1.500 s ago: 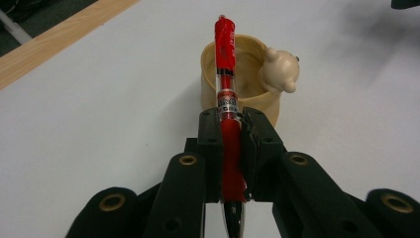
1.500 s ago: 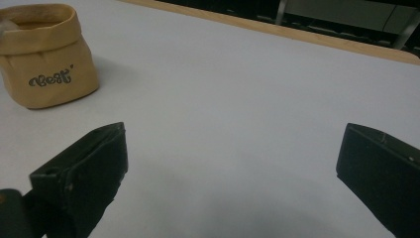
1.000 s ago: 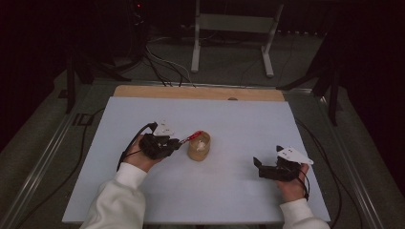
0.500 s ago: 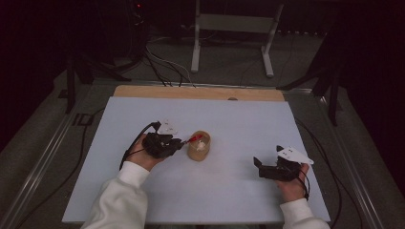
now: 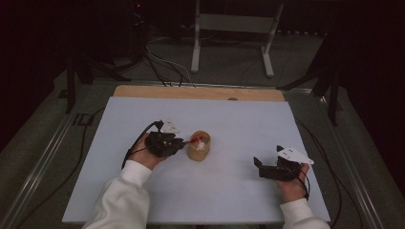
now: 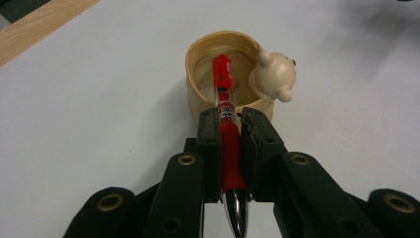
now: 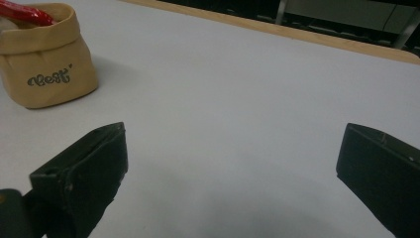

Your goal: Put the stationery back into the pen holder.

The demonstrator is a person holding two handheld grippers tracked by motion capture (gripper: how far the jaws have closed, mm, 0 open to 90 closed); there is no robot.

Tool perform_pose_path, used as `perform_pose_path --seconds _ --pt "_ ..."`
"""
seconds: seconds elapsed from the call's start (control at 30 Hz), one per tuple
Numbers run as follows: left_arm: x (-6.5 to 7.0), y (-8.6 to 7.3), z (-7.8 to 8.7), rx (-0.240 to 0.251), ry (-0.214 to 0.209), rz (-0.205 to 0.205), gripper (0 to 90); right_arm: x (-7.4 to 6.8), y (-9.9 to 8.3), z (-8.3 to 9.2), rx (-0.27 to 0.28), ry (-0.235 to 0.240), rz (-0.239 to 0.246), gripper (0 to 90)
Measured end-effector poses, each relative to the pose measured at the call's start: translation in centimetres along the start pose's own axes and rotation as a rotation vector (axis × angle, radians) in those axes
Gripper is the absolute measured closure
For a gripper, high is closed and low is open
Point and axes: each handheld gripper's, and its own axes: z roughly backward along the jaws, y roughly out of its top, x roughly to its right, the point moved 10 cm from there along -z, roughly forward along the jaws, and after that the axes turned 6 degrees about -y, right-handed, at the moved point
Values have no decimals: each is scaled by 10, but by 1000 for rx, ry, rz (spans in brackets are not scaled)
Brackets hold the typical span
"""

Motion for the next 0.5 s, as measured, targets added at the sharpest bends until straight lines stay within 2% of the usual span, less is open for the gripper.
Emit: perform_pose_path --seconds 0.5 --pt "-2 10 -8 21 -19 19 797 0 0 0 0 2 0 0"
